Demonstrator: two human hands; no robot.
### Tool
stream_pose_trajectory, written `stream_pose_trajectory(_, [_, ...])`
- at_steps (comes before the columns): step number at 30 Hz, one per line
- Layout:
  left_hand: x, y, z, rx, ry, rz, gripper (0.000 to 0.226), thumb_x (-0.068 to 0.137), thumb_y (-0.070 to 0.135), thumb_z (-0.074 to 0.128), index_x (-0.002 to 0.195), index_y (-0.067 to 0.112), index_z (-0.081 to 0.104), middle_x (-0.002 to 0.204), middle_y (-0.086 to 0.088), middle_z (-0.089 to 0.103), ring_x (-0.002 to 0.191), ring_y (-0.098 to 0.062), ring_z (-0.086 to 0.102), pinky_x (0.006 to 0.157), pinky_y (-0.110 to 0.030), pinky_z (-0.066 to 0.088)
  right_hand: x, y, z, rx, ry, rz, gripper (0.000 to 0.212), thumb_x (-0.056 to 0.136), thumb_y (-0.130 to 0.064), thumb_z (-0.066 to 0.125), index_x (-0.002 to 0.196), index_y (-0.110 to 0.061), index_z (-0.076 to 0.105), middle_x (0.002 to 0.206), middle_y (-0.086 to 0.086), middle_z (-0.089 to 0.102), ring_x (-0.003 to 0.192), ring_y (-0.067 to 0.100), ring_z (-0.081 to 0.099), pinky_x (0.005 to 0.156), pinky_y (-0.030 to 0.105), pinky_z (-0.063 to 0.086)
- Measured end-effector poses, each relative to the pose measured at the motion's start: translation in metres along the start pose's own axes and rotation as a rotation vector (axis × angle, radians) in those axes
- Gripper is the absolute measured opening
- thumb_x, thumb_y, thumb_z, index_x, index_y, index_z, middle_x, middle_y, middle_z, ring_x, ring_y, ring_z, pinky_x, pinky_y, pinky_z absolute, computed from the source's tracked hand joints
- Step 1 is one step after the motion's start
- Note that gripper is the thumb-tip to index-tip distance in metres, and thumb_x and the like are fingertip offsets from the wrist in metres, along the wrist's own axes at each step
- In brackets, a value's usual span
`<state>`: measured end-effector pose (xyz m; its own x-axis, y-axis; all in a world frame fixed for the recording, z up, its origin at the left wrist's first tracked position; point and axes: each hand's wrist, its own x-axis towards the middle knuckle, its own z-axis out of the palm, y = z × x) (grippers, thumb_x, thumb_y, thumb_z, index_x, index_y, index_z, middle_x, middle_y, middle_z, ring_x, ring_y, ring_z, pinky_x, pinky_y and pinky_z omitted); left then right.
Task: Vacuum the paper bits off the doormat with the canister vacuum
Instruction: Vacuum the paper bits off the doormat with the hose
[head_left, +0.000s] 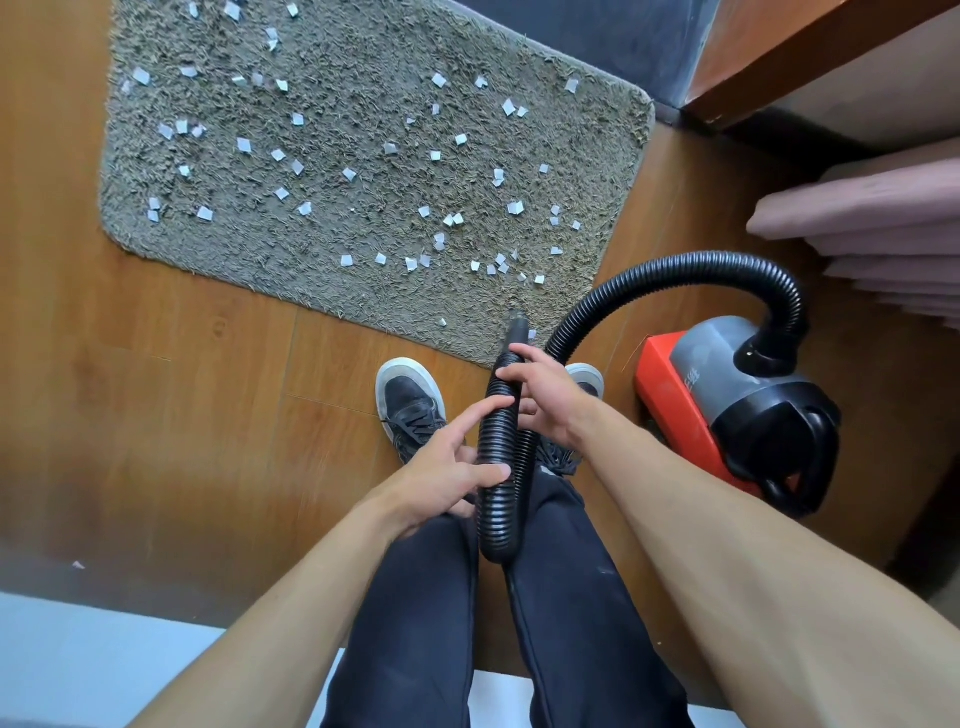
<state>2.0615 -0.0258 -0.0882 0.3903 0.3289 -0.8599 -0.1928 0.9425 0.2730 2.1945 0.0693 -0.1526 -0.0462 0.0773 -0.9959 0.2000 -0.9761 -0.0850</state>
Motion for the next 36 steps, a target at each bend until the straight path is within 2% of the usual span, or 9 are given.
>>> stream_pose_trajectory(5, [0.003,-0.003,0.007,0.011,-0.017,-0.022,0.067,0.094,0.003,0.060,0.132,0.056,0.047,0.096,-0.008,0.066,0.081,-0.020,0.062,0.076,-0.041,0.055,-0.002,0.014,-0.009,0.119,0.039,0.048,0.049,0.090,-0.007,0.059,0.134,-0.028,0.051,0.091,0.009,0.064,0.071,0.020,0.060,0.072,0.034,0.053])
stream_pose_trajectory(11, [0.009,0.002,0.014,0.022,-0.009,-0.039,0.066,0.093,0.002,0.060,0.134,0.052,0.047,0.091,-0.009,0.062,0.074,-0.014,0.062,0.058,-0.028,0.054,0.001,0.018,-0.014,0.197,0.060,0.047,0.050,0.091,-0.007,0.059,0.136,-0.027,0.051,0.091,0.009,0.062,0.073,0.020,0.059,0.066,0.031,0.054])
stream_pose_trajectory(14, [0.008,0.000,0.012,0.018,-0.008,-0.033,0.066,0.093,0.003,0.061,0.133,0.054,0.047,0.095,-0.009,0.065,0.083,-0.019,0.064,0.066,-0.034,0.058,0.001,0.016,-0.011,0.188,0.048,0.037,0.050,0.091,-0.007,0.059,0.135,-0.028,0.051,0.095,0.009,0.063,0.076,0.020,0.059,0.069,0.033,0.053])
stream_pose_trajectory(18, [0.005,-0.001,0.008,0.016,0.003,-0.013,0.066,0.094,0.004,0.060,0.131,0.056,0.047,0.097,-0.008,0.067,0.088,-0.021,0.065,0.078,-0.043,0.059,0.003,0.015,-0.003,0.173,0.077,0.010,0.050,0.088,-0.006,0.061,0.132,-0.029,0.054,0.103,0.009,0.065,0.075,0.020,0.059,0.065,0.032,0.053])
stream_pose_trajectory(25, [0.006,0.002,0.007,0.010,0.004,-0.022,0.066,0.094,0.002,0.059,0.131,0.055,0.048,0.095,-0.009,0.064,0.087,-0.021,0.063,0.072,-0.039,0.058,0.003,0.016,0.003,0.164,0.162,-0.041,0.048,0.089,-0.008,0.059,0.131,-0.031,0.054,0.120,0.007,0.063,0.081,0.016,0.059,0.059,0.028,0.051])
stream_pose_trajectory(28, [0.002,0.002,0.005,0.001,0.006,-0.019,0.067,0.093,0.002,0.059,0.132,0.055,0.047,0.097,-0.008,0.068,0.086,-0.020,0.066,0.078,-0.046,0.058,0.003,0.013,0.003,0.104,0.110,-0.034,0.049,0.090,-0.007,0.060,0.132,-0.030,0.054,0.120,0.006,0.063,0.085,0.017,0.061,0.062,0.030,0.053])
stream_pose_trajectory(30, [-0.003,0.000,0.003,-0.023,0.019,-0.006,0.067,0.093,0.002,0.060,0.133,0.055,0.046,0.099,-0.008,0.071,0.088,-0.023,0.067,0.082,-0.049,0.057,0.003,0.008,0.007,0.048,0.041,-0.037,0.049,0.090,-0.006,0.059,0.133,-0.028,0.054,0.116,0.005,0.064,0.079,0.016,0.062,0.060,0.028,0.053])
stream_pose_trajectory(33, [-0.011,-0.006,0.000,-0.068,0.057,0.031,0.067,0.094,0.001,0.060,0.135,0.051,0.044,0.098,-0.005,0.073,0.092,-0.022,0.068,0.082,-0.047,0.056,0.005,0.000,0.019,-0.076,-0.045,-0.045,0.049,0.090,-0.005,0.059,0.133,-0.028,0.054,0.102,0.006,0.064,0.064,0.012,0.058,0.056,0.026,0.050])
stream_pose_trajectory(36, [-0.018,-0.011,-0.004,-0.108,0.097,0.054,0.068,0.094,-0.001,0.060,0.136,0.049,0.043,0.095,-0.003,0.073,0.095,-0.020,0.069,0.083,-0.047,0.056,0.007,-0.005,0.032,-0.207,-0.121,-0.034,0.050,0.090,-0.006,0.059,0.134,-0.028,0.053,0.102,0.003,0.063,0.069,0.015,0.057,0.061,0.028,0.051])
